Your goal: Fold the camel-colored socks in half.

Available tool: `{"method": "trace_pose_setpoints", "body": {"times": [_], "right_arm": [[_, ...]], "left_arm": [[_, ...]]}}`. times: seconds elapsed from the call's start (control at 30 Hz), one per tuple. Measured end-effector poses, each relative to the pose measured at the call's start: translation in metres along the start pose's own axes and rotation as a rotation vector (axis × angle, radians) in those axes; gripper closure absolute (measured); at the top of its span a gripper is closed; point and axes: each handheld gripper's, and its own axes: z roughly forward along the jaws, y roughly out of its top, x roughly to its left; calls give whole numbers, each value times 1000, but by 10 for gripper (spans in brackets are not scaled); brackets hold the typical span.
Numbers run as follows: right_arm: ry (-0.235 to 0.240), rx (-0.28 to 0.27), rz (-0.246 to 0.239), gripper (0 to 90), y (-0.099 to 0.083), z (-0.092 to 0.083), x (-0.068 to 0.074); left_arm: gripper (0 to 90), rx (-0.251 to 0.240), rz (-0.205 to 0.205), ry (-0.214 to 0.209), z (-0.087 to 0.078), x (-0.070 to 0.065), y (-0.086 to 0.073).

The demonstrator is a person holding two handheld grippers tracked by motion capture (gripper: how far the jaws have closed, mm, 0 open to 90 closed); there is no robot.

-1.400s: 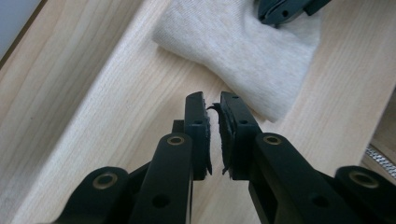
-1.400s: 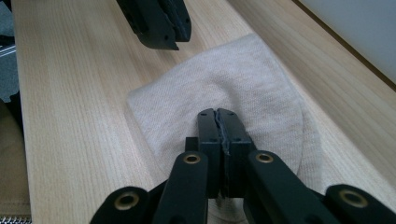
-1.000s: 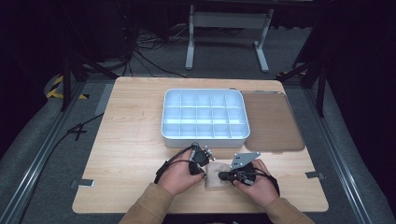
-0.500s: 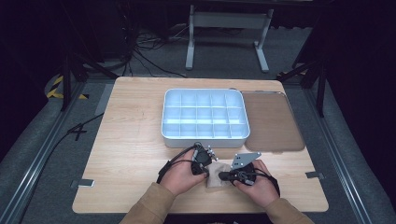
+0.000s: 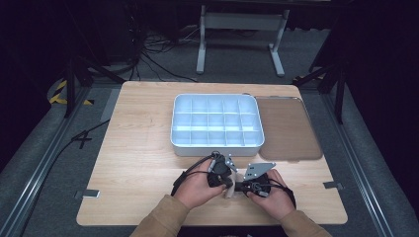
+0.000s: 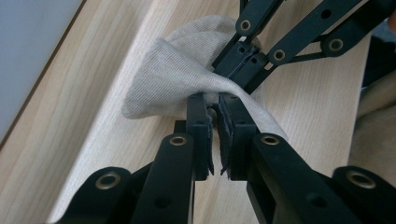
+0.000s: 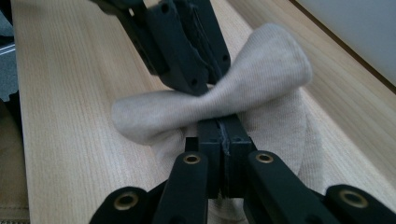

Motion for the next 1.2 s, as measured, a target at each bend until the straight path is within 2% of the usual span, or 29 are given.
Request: {"method": "trace_pose_setpoints", "body": {"times": [0.3,0.47,0.53,0.63,0.7,0.77,0.87,1.07,1.2], "right_arm": [[-6,-1,-6,879,1,-1,1],[-12,-18,3,865,3,-15,0],[-31,-30,14,868,3,-27,-4],[-92,13,52,866,-3,-40,-14],[-119,40,94,871,-9,-45,-20],[-130,73,141,875,-14,-46,-25],[-127,112,168,876,-18,-42,-27],[-111,117,130,875,-13,-34,-19],[-102,112,118,873,-12,-29,-16]], "left_arm": [[828,-2,-27,4,-2,1,-2],[823,13,-50,10,-4,3,-4],[823,15,-49,7,-4,4,-4],[823,15,-48,5,-4,3,-3],[823,14,-51,3,-4,3,-3],[824,16,-48,2,-4,3,-2],[823,16,-53,1,-4,3,-2],[822,7,-41,7,-5,3,-1],[823,-7,-48,4,-5,2,-1]]}}
